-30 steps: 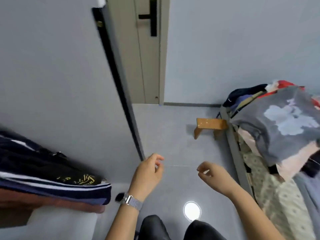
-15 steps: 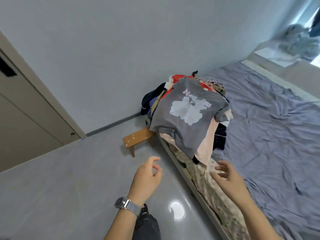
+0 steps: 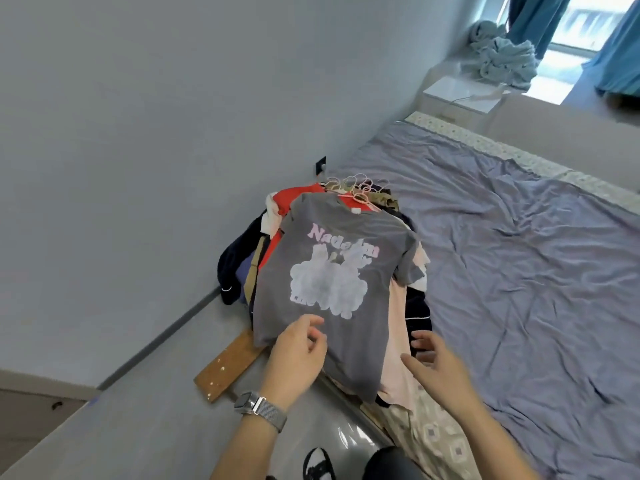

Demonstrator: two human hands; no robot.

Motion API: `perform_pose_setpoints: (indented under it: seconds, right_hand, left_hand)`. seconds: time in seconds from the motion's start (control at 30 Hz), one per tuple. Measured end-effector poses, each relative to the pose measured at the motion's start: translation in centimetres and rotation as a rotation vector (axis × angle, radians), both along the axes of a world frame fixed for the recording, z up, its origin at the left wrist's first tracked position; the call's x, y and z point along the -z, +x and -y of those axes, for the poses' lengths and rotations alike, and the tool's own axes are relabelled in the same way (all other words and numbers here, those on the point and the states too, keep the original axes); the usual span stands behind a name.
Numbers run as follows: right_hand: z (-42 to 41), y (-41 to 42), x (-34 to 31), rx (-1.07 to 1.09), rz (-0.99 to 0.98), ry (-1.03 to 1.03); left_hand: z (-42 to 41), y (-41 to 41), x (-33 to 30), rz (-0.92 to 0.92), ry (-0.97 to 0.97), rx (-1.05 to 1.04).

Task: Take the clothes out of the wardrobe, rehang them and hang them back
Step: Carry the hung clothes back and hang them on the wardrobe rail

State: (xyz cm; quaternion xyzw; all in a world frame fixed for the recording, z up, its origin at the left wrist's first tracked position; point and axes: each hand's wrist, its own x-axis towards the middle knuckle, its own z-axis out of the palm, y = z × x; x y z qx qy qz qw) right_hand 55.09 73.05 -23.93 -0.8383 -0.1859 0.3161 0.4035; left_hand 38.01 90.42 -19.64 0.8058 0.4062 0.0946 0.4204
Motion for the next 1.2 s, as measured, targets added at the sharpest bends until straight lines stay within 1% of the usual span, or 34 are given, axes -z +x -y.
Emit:
perform_pose_setpoints:
  seconds: [0.13, 0.23, 0.4, 0.6, 0.77, 0.9, 0.97, 1.1, 1.2]
  right_hand:
    - [-4.2, 4.1, 0.7, 0.041, 0.001, -0.005]
    - [-7.4, 7.7, 1.3, 0.03, -0.014, -0.019]
    - [-12.4, 12.9, 2.0, -0.032, 0.004, -0.061]
    - [-16.8, 17.7, 2.8, 0.004, -0.005, -0.11]
    - [-20.9, 19.7, 4.1, 0.033, 0.023, -0.187]
    - [-25.3, 21.0, 5.1, 0.137, -0.004, -0.2]
    - [-27.7, 21.3, 5.9, 0.153, 0.015, -0.216]
    - [-31.6, 21.1, 8.5, 0.132, -0.016, -0.272]
    - [-33.3, 21.0, 10.0, 0.125, -0.064, -0.332]
  left_hand:
    - [-4.9, 5.3, 0.4, -0.008, 0.016, 0.045]
    - [-7.9, 8.8, 1.1, -0.027, 0.049, 0.064]
    - [-12.9, 12.2, 2.7, -0.024, 0.063, 0.026]
    - [-19.2, 16.3, 5.6, -0.073, 0.086, 0.106]
    - [-25.4, 20.8, 9.0, -0.144, 0.02, 0.196]
    - [-31.3, 24.5, 11.0, -0.198, 0.009, 0.303]
    - [-34.6, 26.4, 12.2, -0.213, 0.032, 0.331]
    - [-40.3, 30.2, 16.1, -0.283, 0.088, 0.384]
    - [-43.5, 34.3, 19.1, -0.363, 0.186, 0.471]
